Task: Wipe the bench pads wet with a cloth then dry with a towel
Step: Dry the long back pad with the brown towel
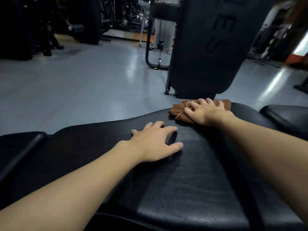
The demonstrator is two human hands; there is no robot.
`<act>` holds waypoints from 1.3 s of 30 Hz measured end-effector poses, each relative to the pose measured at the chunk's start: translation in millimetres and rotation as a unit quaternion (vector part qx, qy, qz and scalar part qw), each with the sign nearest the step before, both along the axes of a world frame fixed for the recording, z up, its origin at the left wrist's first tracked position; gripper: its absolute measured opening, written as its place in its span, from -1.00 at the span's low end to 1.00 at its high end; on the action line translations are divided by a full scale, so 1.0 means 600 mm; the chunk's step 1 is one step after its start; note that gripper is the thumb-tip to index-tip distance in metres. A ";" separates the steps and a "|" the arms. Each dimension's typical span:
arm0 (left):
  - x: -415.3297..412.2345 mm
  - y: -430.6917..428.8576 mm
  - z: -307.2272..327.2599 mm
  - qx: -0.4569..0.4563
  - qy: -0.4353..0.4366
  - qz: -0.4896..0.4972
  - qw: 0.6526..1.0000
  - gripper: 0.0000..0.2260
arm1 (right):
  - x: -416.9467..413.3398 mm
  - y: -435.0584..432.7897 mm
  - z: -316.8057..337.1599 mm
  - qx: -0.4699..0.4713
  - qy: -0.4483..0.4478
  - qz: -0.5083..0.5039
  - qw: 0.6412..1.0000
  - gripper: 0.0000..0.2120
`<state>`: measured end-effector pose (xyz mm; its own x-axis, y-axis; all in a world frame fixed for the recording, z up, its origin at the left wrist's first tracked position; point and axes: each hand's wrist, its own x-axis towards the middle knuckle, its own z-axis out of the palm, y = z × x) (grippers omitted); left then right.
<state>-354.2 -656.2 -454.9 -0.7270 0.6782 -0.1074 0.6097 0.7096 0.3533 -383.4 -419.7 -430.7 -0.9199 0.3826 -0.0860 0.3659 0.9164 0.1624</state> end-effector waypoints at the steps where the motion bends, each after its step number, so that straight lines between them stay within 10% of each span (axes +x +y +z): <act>1: 0.001 0.018 0.002 -0.016 -0.007 -0.005 1.000 -0.36 | 0.007 0.019 0.004 0.001 0.004 -0.012 1.000 -0.35; 27: -0.014 -0.087 -0.035 0.019 0.019 0.014 1.000 -0.36 | 0.151 0.035 0.037 -0.013 -0.029 -0.160 0.987 -0.32; 39: -0.021 -0.329 -0.088 0.029 0.056 0.093 0.994 -0.38 | -0.012 -0.329 -0.074 -0.018 -0.051 0.082 0.995 -0.35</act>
<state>-366.7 -853.8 -507.6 -0.8456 0.5336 0.0162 0.5074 0.7940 0.3348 -390.6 -616.9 -475.0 -0.9554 0.2233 -0.1930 0.1947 0.9683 0.1565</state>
